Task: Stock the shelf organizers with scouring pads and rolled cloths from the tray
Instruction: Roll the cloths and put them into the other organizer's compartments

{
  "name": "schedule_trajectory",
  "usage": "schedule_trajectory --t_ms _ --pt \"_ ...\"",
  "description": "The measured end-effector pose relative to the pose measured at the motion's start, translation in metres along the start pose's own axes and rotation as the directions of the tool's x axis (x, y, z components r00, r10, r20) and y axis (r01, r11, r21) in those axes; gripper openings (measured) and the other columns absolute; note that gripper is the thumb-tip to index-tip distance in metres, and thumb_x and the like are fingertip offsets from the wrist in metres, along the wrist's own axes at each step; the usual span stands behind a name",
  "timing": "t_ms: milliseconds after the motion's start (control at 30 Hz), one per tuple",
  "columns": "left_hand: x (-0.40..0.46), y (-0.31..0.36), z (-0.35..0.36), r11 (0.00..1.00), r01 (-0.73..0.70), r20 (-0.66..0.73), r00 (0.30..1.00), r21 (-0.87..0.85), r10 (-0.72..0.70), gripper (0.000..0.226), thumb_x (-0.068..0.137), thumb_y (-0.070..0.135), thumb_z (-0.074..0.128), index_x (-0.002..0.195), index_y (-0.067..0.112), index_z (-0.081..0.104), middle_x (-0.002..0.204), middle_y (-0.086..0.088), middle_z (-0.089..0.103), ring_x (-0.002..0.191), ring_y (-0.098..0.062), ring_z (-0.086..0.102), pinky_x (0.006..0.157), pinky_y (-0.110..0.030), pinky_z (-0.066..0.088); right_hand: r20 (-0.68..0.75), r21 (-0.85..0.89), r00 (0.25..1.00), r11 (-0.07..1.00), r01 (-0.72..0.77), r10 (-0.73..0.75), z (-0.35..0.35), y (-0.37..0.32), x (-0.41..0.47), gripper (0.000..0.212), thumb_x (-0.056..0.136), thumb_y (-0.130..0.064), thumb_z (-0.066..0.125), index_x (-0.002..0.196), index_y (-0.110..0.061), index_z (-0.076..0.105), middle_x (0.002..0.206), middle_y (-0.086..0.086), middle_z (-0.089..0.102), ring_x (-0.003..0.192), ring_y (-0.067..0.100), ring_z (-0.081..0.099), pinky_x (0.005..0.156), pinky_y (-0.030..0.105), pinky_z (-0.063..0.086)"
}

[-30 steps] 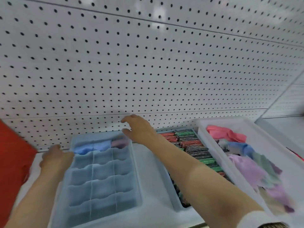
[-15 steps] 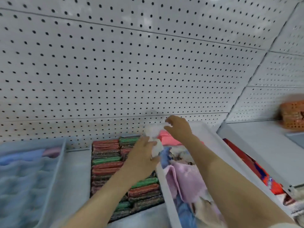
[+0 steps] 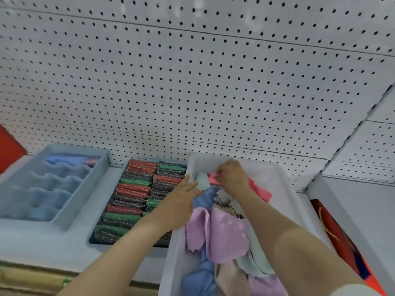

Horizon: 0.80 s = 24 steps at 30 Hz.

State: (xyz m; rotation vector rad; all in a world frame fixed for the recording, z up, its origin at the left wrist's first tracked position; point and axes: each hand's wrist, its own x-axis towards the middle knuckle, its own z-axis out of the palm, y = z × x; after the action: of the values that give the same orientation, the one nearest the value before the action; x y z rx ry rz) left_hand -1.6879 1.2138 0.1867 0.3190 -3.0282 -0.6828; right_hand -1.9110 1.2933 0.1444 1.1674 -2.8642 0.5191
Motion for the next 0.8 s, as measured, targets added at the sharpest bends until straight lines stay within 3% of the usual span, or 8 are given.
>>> schedule_trajectory --t_ms 100,200,333,500,633,700,800 --pt "-0.002 0.004 -0.009 0.977 0.105 -0.024 0.994 -0.188 -0.111 0.057 0.102 0.023 0.051 0.153 0.026 0.028 0.16 0.011 0.019 0.152 -0.011 0.0 0.119 -0.024 -0.001 -0.023 0.365 0.998 0.93 -0.048 0.06 -0.03 -0.004 -0.011 0.005 0.087 -0.021 0.065 0.089 -0.017 0.066 0.09 0.004 0.066 0.091 0.026 0.061 0.078 0.033 0.047" --pt "0.005 0.012 -0.037 0.857 0.158 -0.127 0.96 -0.491 -0.25 0.068 0.092 0.043 0.065 0.151 0.03 0.034 0.152 0.013 0.037 0.142 -0.012 0.034 0.117 -0.038 0.031 -0.05 0.603 0.996 0.797 -0.024 0.068 -0.078 -0.013 -0.023 0.01 0.091 -0.024 0.065 0.082 -0.024 0.061 0.085 0.001 0.068 0.08 0.018 0.06 0.074 0.031 0.044" --pt "0.024 0.043 -0.088 0.638 0.049 -0.208 0.924 -0.768 -0.322 0.061 0.086 0.037 0.073 0.141 0.025 0.047 0.13 0.011 0.058 0.114 -0.004 0.057 0.087 -0.018 0.046 0.009 0.855 1.0 0.518 -0.023 0.028 -0.139 -0.031 -0.045 0.012 0.087 -0.015 0.073 0.095 -0.008 0.068 0.083 0.011 0.073 0.07 0.016 0.062 0.067 0.03 0.047" --pt "0.04 0.07 -0.119 0.586 -0.126 -0.36 0.883 -0.8 -0.301 0.02 0.086 0.013 0.074 0.105 0.012 0.068 0.094 -0.004 0.07 0.083 -0.013 0.068 0.067 -0.023 0.057 0.014 0.906 0.999 0.422 -0.026 0.03 -0.177 -0.059 -0.064 0.017 0.084 -0.013 0.076 0.096 -0.004 0.067 0.073 0.006 0.072 0.06 0.015 0.063 0.059 0.028 0.05" --pt "0.041 0.069 -0.139 0.584 -0.19 -0.401 0.88 -0.79 -0.256 0.005 0.087 0.007 0.071 0.089 0.011 0.07 0.084 -0.004 0.07 0.077 -0.014 0.068 0.07 -0.029 0.059 -0.028 0.928 0.998 0.373 0.008 0.048 -0.19 -0.068 -0.068 0.021 0.083 -0.018 0.078 0.1 -0.01 0.068 0.083 0.007 0.076 0.066 0.017 0.067 0.062 0.033 0.053" --pt "0.04 0.067 -0.152 0.573 -0.211 -0.406 0.883 -0.792 -0.237 0.006 0.088 0.004 0.069 0.089 0.011 0.07 0.082 -0.003 0.069 0.077 -0.014 0.068 0.071 -0.028 0.059 -0.138 0.927 0.985 0.363 0.092 0.104 -0.193 -0.074 -0.067 0.027 0.08 -0.015 0.081 0.102 -0.016 0.065 0.093 0.004 0.075 0.076 0.016 0.07 0.069 0.031 0.057" --pt "0.037 0.063 -0.169 0.579 -0.257 -0.426 0.888 -0.774 -0.175 0.005 0.09 0.006 0.068 0.092 0.009 0.071 0.084 -0.006 0.071 0.08 -0.015 0.069 0.073 -0.027 0.058 -0.39 0.823 0.902 0.509 0.25 0.187 -0.198 -0.085 -0.065 0.027 0.076 -0.021 0.083 0.092 -0.025 0.063 0.091 -0.011 0.069 0.077 0.006 0.064 0.068 0.02 0.051"
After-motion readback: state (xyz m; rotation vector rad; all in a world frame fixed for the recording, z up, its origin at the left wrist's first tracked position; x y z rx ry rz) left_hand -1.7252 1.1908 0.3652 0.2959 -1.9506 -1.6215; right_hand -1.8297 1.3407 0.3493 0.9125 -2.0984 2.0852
